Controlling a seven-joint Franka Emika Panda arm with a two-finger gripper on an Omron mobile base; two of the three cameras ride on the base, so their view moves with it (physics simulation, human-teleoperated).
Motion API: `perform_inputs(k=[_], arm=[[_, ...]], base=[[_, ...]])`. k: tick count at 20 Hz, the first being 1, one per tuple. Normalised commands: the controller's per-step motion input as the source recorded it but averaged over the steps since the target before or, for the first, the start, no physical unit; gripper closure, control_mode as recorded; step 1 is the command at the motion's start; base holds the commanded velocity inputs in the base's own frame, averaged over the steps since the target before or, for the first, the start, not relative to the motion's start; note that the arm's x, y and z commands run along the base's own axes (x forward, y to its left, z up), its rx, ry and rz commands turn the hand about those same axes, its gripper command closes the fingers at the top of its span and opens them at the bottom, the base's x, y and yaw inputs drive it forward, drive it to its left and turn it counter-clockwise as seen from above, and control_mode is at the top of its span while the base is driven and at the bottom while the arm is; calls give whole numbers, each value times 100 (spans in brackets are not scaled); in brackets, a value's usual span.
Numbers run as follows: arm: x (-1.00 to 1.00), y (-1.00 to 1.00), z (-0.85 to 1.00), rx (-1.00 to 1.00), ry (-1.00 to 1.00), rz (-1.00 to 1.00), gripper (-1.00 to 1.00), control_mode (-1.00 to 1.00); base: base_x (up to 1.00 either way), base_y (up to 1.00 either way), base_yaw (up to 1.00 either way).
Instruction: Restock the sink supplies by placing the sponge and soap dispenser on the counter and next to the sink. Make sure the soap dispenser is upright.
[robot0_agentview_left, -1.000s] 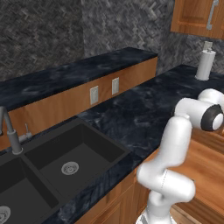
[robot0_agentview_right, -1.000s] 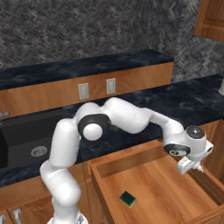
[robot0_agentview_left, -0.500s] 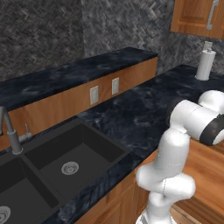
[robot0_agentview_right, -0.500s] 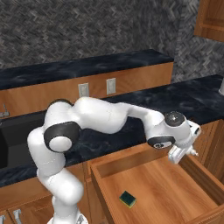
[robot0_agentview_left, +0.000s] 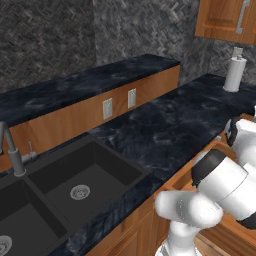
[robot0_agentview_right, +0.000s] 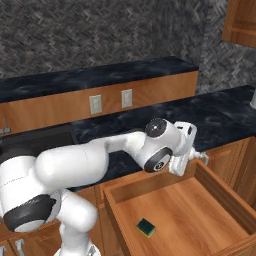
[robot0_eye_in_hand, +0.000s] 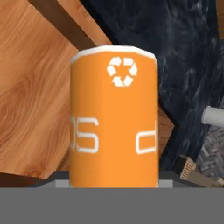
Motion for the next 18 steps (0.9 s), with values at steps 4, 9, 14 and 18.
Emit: perform_inputs(k=[4,9,14,18], arm=[[0,81,79,-18,4,10,100,-100],[1,87,39,-27,10,2,100,-100],[8,99,11,-34,15,0,100,-100],[15,98,25,-29,27,0,100,-100]], base=[[0,0,0],[0,0,0],[0,0,0],[0,0,0]])
